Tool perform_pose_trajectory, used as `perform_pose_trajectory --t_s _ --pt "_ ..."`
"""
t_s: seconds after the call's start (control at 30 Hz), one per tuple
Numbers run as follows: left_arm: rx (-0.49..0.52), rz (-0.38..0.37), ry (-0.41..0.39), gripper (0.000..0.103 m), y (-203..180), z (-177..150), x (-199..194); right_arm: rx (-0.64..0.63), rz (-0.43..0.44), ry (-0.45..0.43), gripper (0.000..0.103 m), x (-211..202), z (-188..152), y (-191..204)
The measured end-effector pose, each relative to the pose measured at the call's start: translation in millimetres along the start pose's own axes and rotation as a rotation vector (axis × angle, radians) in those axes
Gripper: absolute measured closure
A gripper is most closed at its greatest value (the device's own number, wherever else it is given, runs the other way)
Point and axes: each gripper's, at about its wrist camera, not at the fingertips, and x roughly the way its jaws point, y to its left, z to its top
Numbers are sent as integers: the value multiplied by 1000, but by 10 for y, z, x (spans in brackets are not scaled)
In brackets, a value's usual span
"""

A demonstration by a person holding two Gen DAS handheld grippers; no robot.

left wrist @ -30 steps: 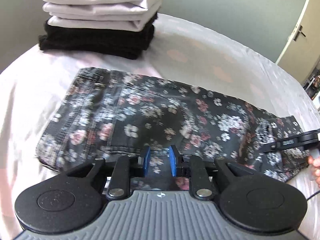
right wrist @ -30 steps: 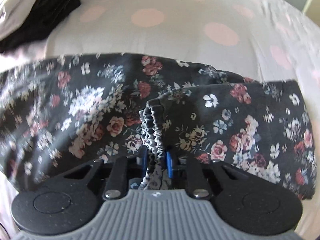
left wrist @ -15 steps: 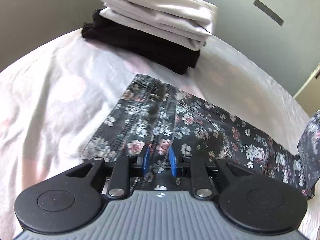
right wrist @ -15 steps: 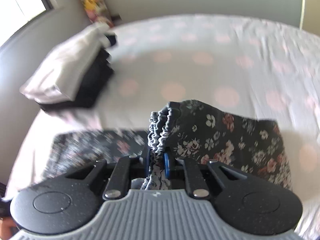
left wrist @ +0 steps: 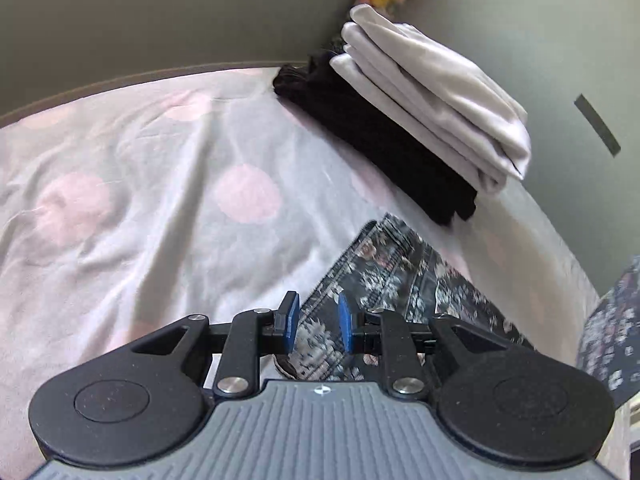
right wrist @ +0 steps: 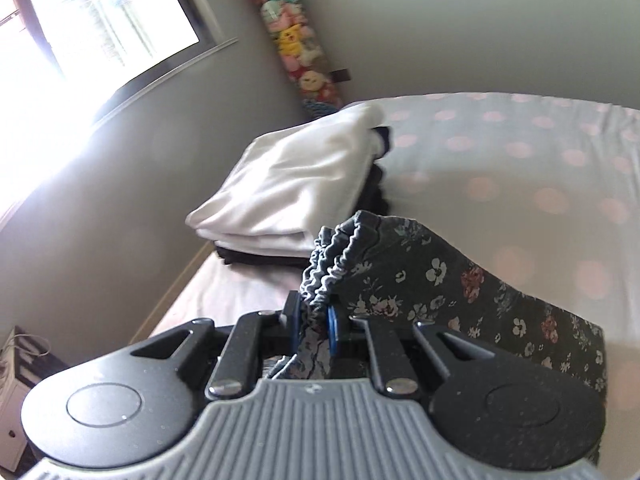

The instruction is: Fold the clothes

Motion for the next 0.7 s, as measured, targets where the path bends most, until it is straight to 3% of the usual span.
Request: perform_pose_trajectory --t_s 0.23,0.4,0.5,0.7 --pt "-49 4 -15 79 152 44 23 -12 69 106 88 812 -201 466" --pt "-34 -1 -21 79 138 21 90 -12 52 229 88 1500 -565 555" --pt "-17 -26 -29 79 136 4 131 12 47 259 88 1813 -724 517" --pt "6 -56 -51 79 66 -26 133 13 58 278 80 1994 -818 502"
